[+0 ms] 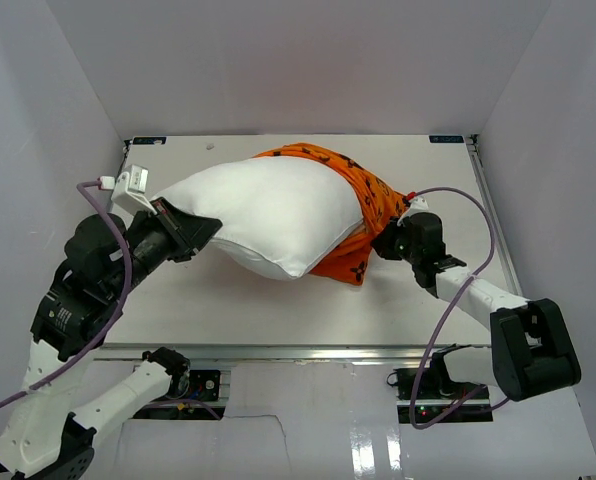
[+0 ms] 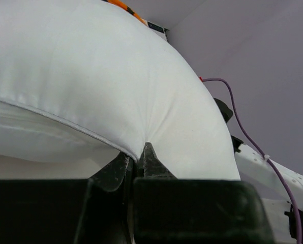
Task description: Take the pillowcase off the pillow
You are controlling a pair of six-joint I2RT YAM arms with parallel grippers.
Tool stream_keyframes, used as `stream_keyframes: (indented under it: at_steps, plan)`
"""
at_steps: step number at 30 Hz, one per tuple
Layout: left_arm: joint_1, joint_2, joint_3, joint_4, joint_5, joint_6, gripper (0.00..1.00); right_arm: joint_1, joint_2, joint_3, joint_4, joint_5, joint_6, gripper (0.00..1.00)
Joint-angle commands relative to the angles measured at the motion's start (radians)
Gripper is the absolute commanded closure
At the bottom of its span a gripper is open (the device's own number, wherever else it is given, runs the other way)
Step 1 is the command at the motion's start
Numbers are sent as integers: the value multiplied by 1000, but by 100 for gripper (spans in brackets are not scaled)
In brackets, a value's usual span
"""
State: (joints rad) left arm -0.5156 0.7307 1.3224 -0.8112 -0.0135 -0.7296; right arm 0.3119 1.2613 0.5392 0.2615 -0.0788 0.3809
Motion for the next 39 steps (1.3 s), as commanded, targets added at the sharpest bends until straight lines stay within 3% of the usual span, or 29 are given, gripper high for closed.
stream_keyframes:
  at_steps: [1, 6, 12, 14, 16, 19, 24, 25, 28, 29, 30, 35, 39]
  plan:
    - [3, -30, 167, 99, 88, 9, 100, -69, 55, 4, 13, 175, 33, 92]
    - [3, -34, 178, 95, 185, -4, 100, -85, 107, 50, 36, 203, 42, 92]
    - [3, -39, 308, 6, 170, 4, 100, -229, 237, 142, 15, 166, 67, 92]
    - [3, -53, 311, 9, 246, -33, 100, -267, 257, 159, 13, 152, 67, 92]
    - [3, -95, 262, 55, 324, -57, 100, -283, 274, 169, 12, 139, 73, 92]
    - [3, -161, 151, 93, 334, -77, 100, -284, 260, 157, 37, 35, 76, 92]
    - [3, -264, -162, 130, 296, -60, 100, -283, 74, 101, 6, -94, 61, 90]
    - [3, -305, -210, 141, 294, -59, 100, -281, 29, 94, -46, -125, 41, 74]
    - [5, -364, -357, 158, 261, -54, 100, -280, -169, 85, -110, -173, 9, 47]
    - [6, -394, -383, 156, 247, -51, 100, -280, -244, 94, -128, -183, -13, 30]
    - [6, -410, -408, 155, 244, -42, 100, -275, -266, 114, -145, -202, -31, 23]
    - [8, -427, -581, 217, 332, -16, 100, -209, -234, 305, -125, -386, -132, 19]
    - [6, -375, -657, 257, 411, 7, 100, -53, -23, 503, -213, -421, -302, 8]
